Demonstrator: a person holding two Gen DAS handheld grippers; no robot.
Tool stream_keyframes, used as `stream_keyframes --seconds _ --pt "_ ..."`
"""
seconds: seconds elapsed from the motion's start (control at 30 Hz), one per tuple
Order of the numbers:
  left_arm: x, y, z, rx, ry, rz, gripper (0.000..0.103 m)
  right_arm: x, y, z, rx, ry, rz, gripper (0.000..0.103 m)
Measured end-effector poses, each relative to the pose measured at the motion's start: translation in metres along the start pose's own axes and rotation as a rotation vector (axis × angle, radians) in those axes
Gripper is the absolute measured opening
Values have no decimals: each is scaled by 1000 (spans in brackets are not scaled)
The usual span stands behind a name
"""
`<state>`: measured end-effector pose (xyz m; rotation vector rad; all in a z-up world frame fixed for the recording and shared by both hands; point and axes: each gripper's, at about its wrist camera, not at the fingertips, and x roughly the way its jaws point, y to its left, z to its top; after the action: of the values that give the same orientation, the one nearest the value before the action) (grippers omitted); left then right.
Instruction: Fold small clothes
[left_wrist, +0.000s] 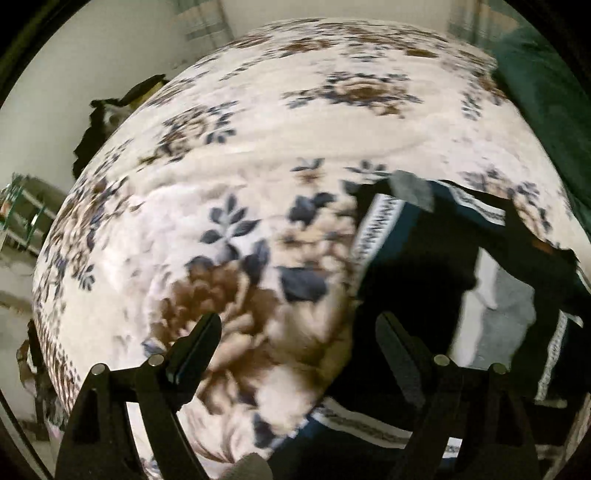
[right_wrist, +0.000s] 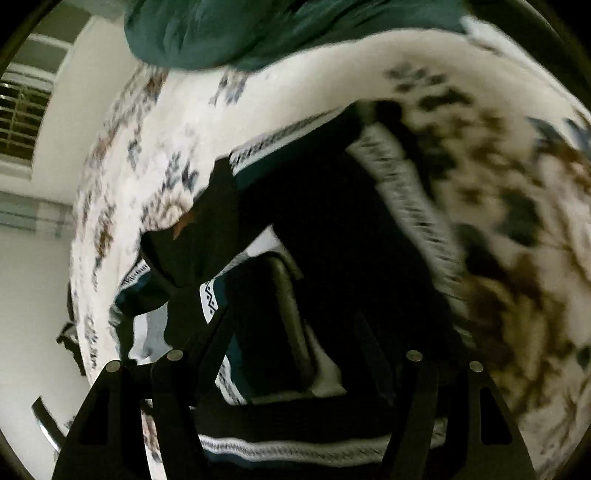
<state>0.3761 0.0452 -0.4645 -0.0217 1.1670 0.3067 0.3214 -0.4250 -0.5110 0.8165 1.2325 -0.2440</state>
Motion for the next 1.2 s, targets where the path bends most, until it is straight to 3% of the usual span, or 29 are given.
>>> stream_keyframes --seconds 0.07,0.13,0.17,0.3,0.47,0.63,0.77,0.87,0.97,1.03,1.1,1.2 --pt "3 4 0 -22 4 1 85 21 18 4 -32 48 0 68" --pt "3 2 1 -32 2 -9 85 35 42 0 -114 43 -63 39" --pt "2 -1 2 -31 -1 -11 85 40 53 -2 -153 37 -118 4" --pt "-1 -9 10 -17 -25 -51 85 14 62 -7 -208 -64 -174 3" --pt "-6 -24 26 23 -60 -86 85 -39 43 0 -173 -172 -245 3" --pt "3 -46 45 30 -42 -156 85 -53 3 23 -107 -163 -305 3" --pt "22 -77 53 102 -16 -172 85 -43 -6 29 -109 -161 -349 3" --pt "52 -102 54 207 16 -100 85 -34 -15 30 -89 -157 -385 3" --pt "82 -109 52 271 68 -52 86 -15 -31 33 -32 -86 -404 5" --pt "81 -103 51 271 71 -62 85 -14 -39 34 15 -64 -371 11" --pt "69 -98 50 276 49 -62 85 -24 -42 33 38 -79 -365 31" --pt "48 -91 41 261 24 -98 85 -45 -35 24 36 -144 -275 42"
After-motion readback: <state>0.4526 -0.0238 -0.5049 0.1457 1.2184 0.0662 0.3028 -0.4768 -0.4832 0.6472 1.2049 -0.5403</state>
